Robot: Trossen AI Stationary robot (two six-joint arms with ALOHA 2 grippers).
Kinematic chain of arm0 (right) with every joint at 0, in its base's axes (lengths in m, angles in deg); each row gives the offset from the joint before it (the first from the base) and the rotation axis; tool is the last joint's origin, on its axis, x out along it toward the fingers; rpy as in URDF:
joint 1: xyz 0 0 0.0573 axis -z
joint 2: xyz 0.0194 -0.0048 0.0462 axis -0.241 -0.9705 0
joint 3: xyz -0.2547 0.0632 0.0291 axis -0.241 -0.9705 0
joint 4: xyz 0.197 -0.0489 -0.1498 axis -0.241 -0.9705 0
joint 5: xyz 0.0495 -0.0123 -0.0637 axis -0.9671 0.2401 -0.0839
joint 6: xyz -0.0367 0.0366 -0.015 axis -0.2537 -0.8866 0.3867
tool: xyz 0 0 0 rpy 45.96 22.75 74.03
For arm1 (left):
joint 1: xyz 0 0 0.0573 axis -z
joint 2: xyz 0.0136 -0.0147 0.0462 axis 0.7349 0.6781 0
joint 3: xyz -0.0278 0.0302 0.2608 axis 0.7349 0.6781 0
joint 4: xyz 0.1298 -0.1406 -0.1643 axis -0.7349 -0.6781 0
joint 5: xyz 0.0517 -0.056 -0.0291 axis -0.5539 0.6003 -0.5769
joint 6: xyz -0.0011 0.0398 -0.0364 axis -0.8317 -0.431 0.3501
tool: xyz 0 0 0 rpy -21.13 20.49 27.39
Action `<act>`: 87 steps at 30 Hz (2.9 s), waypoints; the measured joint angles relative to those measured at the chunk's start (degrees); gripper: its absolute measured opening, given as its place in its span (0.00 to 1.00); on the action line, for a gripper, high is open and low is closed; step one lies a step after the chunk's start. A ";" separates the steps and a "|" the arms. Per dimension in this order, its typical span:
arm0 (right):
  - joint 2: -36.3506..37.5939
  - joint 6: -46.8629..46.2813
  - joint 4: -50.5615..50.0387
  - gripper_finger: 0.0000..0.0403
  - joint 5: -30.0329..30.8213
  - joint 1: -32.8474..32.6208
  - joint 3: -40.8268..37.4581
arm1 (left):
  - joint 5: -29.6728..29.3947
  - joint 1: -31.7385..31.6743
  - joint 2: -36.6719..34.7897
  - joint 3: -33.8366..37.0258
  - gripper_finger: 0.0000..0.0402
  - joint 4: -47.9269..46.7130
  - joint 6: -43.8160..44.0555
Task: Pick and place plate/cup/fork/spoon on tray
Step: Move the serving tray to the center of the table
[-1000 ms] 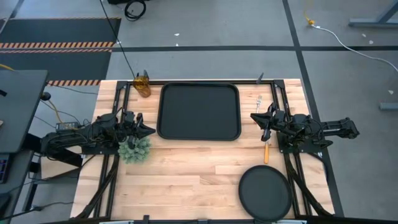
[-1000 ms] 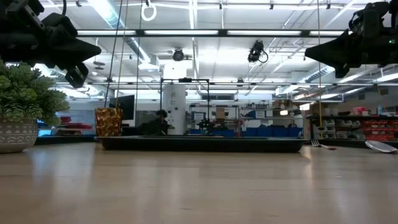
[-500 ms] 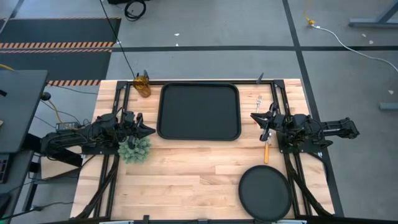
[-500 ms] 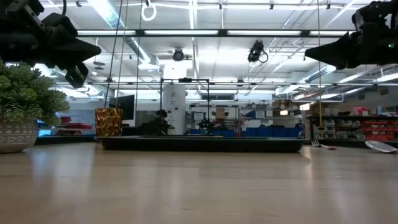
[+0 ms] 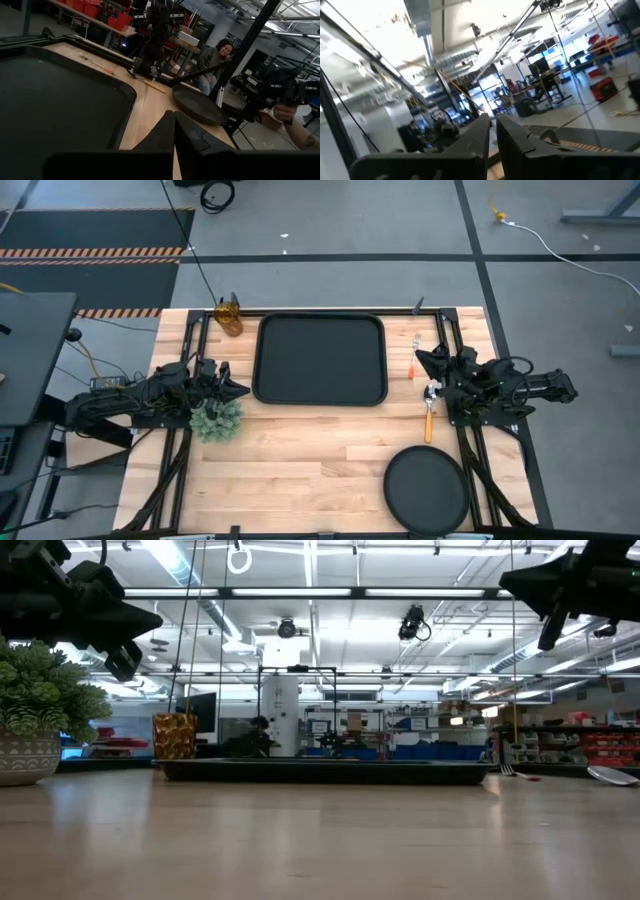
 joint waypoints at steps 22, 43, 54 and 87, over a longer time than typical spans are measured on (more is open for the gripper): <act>-18.27 0.31 2.56 0.09 -4.19 -6.92 4.24 | 0.00 0.01 -0.02 0.00 0.03 0.05 0.00; -80.25 24.07 -7.09 0.45 7.72 -20.27 35.80 | 0.00 0.01 -0.02 0.00 0.03 0.00 0.00; -92.35 13.45 -24.18 0.73 0.00 -11.04 42.21 | 0.00 0.01 -0.02 -0.01 0.03 0.00 0.00; -97.85 14.89 -23.68 0.12 -6.24 -5.58 42.17 | 0.00 0.01 -0.02 0.00 0.03 0.01 0.00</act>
